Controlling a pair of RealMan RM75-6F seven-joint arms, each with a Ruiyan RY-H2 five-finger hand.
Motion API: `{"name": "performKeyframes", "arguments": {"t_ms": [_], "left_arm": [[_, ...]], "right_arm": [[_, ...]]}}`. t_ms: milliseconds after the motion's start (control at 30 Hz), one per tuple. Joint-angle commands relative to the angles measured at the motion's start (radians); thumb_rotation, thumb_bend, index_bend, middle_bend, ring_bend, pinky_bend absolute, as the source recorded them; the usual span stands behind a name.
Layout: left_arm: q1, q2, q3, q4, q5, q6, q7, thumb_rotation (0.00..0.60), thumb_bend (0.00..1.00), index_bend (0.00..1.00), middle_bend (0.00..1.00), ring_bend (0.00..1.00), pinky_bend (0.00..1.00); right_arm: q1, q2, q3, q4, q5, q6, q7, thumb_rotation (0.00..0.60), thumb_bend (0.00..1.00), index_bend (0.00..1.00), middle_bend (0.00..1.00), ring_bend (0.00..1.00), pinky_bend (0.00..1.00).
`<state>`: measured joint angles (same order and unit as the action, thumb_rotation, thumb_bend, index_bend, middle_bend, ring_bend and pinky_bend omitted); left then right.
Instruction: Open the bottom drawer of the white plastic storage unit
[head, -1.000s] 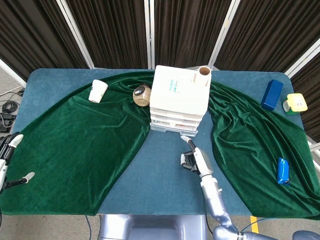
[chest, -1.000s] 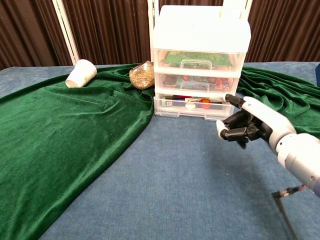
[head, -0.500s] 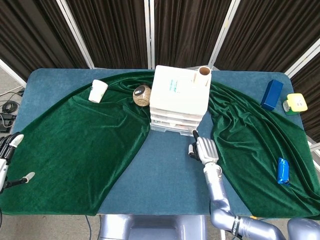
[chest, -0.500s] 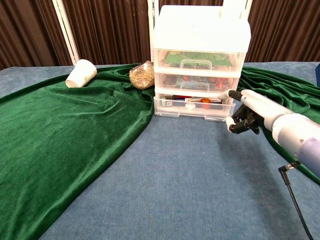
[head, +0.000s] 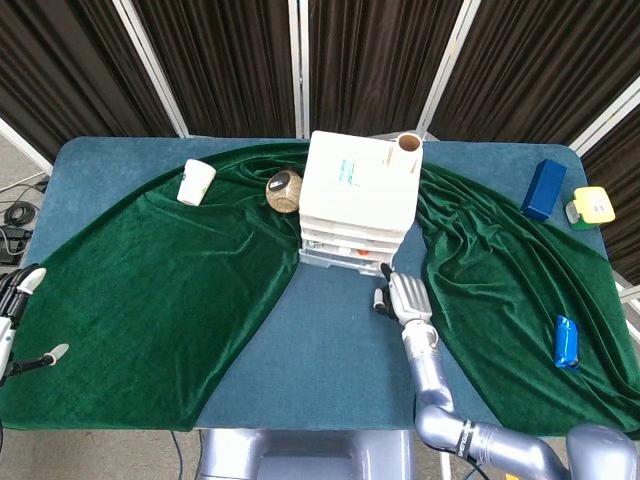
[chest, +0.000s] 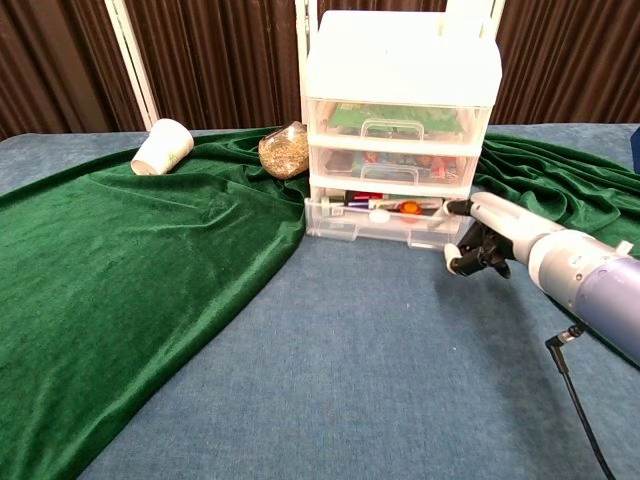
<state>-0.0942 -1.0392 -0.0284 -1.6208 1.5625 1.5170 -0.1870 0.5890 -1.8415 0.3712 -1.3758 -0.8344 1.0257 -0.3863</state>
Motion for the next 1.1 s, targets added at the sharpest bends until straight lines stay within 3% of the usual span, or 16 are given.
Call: {"name": "performKeyframes", "arguments": {"t_ms": [33, 633, 800, 1100], "left_arm": [[-0.001, 0.000, 0.000, 0.001, 0.000, -0.002, 0.000, 0.600, 0.09, 0.00, 0.00, 0.00, 0.00], [0.000, 0.003, 0.003, -0.007, 0.001, -0.002, 0.012, 0.600, 0.09, 0.00, 0.00, 0.00, 0.00], [0.001, 0.001, 0.002, -0.007, 0.000, -0.002, 0.015, 0.600, 0.09, 0.00, 0.00, 0.00, 0.00], [-0.001, -0.005, -0.006, 0.008, -0.019, -0.008, 0.015, 0.600, 0.09, 0.00, 0.00, 0.00, 0.00]], "right_arm": [[0.001, 0.004, -0.007, -0.012, -0.005, 0.023, -0.005, 0.600, 0.59, 0.38, 0.88, 0.92, 0.80], [-0.050, 0.086, -0.116, -0.232, 0.037, 0.132, -0.116, 0.600, 0.61, 0.39, 0.89, 0.93, 0.80], [-0.056, 0.097, -0.113, -0.236, 0.011, 0.139, -0.079, 0.600, 0.56, 0.15, 0.86, 0.90, 0.79], [-0.112, 0.150, -0.161, -0.260, -0.177, 0.272, -0.026, 0.600, 0.52, 0.07, 0.76, 0.82, 0.72]]}}
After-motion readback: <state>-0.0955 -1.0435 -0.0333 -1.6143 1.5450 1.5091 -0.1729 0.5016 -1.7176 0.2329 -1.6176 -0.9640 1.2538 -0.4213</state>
